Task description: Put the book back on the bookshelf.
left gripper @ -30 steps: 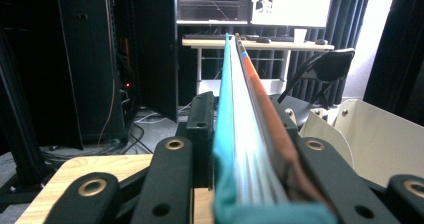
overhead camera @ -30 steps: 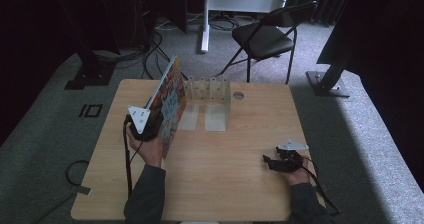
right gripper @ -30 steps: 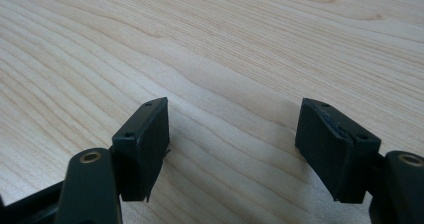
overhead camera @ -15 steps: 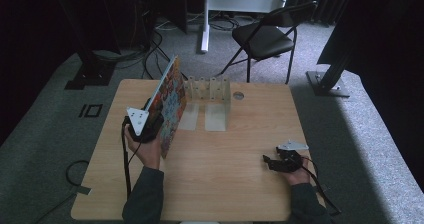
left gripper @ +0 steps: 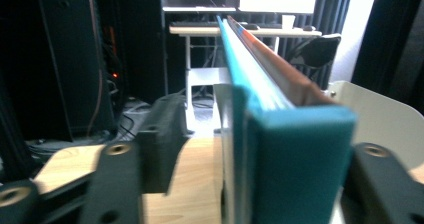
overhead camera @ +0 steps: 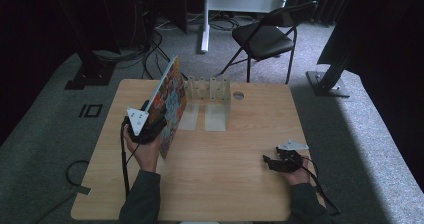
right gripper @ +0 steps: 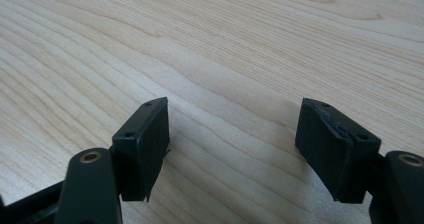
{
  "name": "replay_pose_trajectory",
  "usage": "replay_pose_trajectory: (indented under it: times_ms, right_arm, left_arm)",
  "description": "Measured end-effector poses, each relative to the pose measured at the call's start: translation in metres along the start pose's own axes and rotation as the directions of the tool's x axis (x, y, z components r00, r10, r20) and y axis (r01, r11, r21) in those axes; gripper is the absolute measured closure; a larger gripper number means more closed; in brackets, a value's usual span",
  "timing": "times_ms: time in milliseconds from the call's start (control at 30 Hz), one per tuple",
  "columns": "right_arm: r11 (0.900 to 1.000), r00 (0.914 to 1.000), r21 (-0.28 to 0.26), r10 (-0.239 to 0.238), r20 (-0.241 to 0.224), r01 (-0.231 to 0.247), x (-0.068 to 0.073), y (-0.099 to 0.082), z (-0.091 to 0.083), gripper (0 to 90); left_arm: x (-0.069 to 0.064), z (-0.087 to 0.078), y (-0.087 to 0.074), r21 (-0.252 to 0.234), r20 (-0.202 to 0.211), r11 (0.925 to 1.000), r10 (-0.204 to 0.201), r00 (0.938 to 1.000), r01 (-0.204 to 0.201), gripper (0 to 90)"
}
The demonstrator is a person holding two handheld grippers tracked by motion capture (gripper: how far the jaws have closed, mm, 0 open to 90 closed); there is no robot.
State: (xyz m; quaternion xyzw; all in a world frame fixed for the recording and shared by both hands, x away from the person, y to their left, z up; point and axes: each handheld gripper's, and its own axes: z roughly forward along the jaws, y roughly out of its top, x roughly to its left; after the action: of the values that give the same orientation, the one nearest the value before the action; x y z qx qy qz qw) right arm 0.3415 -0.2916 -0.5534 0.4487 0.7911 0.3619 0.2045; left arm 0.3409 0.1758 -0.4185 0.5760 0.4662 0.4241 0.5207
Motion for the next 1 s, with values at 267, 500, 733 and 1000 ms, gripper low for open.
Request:
replay_pose_trajectory:
  times_ms: [267,500,733,1000]
  right_arm:
    - [1.0000,1.0000,0.000,0.000,0.000,0.000,0.000,0.000,0.000,29.3]
    - [1.0000,1.0000,0.000,0.000,0.000,0.000,0.000,0.000,0.000,29.3]
    - [1.0000,1.0000,0.000,0.000,0.000,0.000,0.000,0.000,0.000,29.3]
    - [1.0000,1.0000,0.000,0.001,0.000,-0.001,0.000,0.000,0.000,29.3]
  left_arm:
    - [0.000,-0.002,-0.003,0.017,0.036,0.9998,-0.007,0.9993,0.006,33.4]
    - [0.001,-0.003,-0.004,0.033,0.076,0.9994,0.004,0.9971,-0.007,33.8]
    - [0.003,-0.010,-0.007,0.034,0.085,0.9994,-0.003,0.9963,0.000,33.8]
    - [0.007,-0.020,-0.011,0.029,0.090,0.9994,-0.021,0.9957,0.019,36.5]
